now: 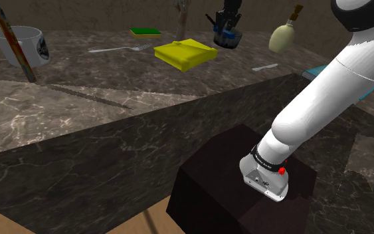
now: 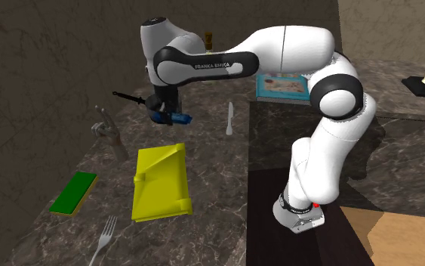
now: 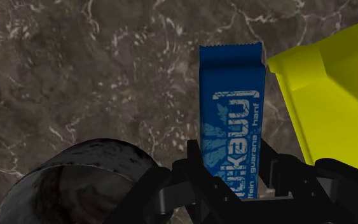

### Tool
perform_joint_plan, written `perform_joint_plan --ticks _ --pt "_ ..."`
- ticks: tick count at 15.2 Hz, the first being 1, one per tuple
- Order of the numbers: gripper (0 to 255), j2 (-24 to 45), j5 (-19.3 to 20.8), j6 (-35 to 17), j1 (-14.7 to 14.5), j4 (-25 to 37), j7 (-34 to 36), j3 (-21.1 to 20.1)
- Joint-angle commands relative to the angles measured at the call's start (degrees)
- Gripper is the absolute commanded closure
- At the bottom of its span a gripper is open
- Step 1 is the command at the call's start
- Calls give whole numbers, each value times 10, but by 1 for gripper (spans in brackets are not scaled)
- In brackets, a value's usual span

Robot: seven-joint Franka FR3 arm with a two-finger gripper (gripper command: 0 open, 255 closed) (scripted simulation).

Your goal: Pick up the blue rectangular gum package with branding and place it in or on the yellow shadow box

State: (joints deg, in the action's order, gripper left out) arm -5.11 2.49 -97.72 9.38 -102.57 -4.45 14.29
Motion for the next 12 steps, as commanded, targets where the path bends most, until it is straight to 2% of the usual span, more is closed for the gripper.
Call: perform_joint_plan --ticks 1,7,12 --pt "255 2 -1 16 0 18 0 0" --pt "255 9 -2 57 0 66 -3 0" --pt "255 -13 -1 57 -32 42 69 -39"
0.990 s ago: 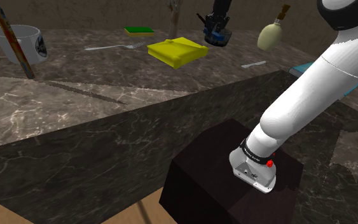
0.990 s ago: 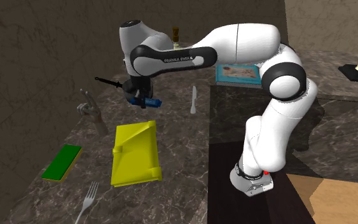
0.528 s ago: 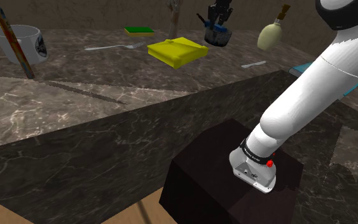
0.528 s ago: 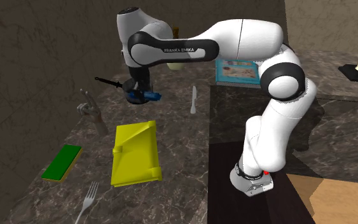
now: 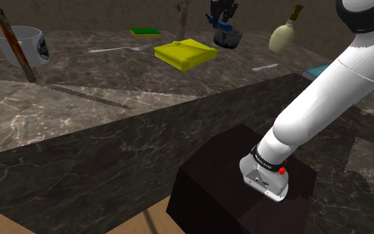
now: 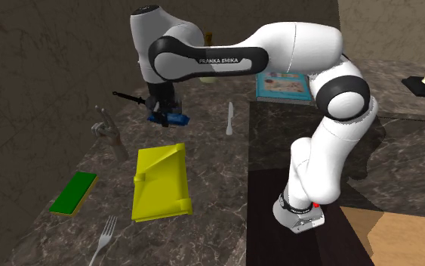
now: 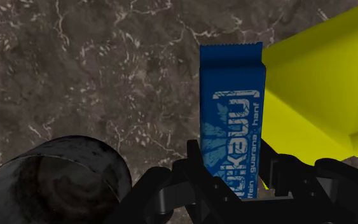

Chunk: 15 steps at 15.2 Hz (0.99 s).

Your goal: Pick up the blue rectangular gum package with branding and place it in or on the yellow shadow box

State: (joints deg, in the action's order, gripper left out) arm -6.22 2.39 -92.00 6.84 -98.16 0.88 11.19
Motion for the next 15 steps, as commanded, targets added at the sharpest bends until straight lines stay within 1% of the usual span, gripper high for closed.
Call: perform_joint_plan --ticks 1,6,11,15 --pt "255 -4 -1 0 -13 -5 30 -16" --pt "255 -8 -5 3 -43 -8 99 -56" --pt "255 6 -11 7 -77 9 175 -99" --pt "255 0 -11 -25 -77 -29 176 -99"
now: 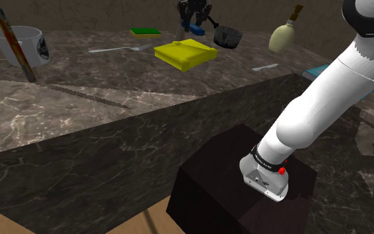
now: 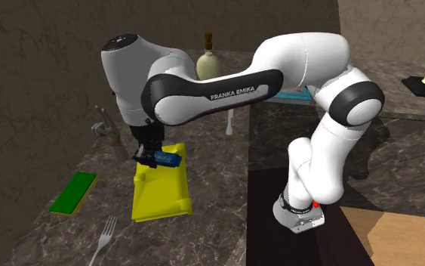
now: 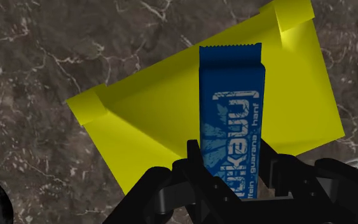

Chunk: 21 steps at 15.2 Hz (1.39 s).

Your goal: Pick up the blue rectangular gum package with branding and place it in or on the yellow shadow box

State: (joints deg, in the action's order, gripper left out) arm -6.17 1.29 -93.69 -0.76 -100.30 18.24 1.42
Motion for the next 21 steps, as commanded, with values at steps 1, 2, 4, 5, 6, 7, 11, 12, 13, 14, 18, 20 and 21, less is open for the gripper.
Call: perform_joint_plan --ticks 1,2,4,5,6,7,11,12,13,14,18,20,21 --pt "255 -2 0 -16 -1 -17 2 -1" --pt "255 -3 0 -24 -1 -26 2 -1" --pt "255 -4 0 -39 -1 -43 3 -1" --pt "255 -5 0 -47 -1 -51 3 -1" --pt "255 -5 0 -55 -1 -60 3 -1" --pt "255 -6 0 -62 -1 -68 3 -1" --pt "255 -6 0 -83 -1 -89 4 -1" --pt "255 -6 0 -83 -1 -89 4 -1" --pt "255 -6 0 -83 -1 -89 4 -1" --pt "255 -6 0 -83 -1 -89 4 -1" --pt "255 -6 0 -83 -1 -89 4 -1" --pt "0 -6 0 -83 -1 -89 4 -1" --pt "0 -6 0 -83 -1 -89 4 -1"
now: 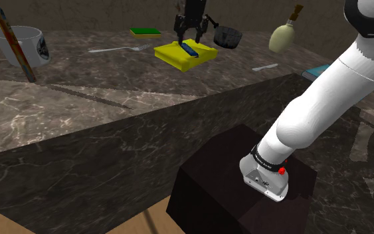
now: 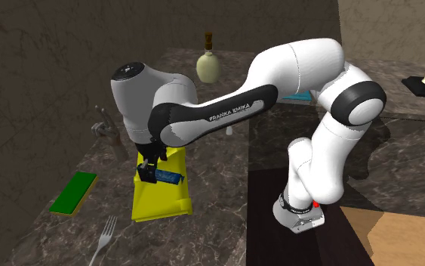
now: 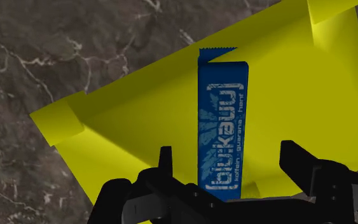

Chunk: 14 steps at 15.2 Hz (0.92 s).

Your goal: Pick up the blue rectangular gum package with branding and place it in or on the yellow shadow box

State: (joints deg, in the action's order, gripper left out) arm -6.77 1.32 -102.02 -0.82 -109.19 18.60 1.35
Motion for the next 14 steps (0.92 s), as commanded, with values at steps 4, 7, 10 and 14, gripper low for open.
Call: perform_joint_plan --ticks 4,7,10,14 --pt "0 0 0 19 0 20 0 0" --pt "0 6 0 74 -1 80 0 -1" --pt "0 6 0 74 -1 80 0 -1" --pt "0 6 0 74 -1 80 0 -1"
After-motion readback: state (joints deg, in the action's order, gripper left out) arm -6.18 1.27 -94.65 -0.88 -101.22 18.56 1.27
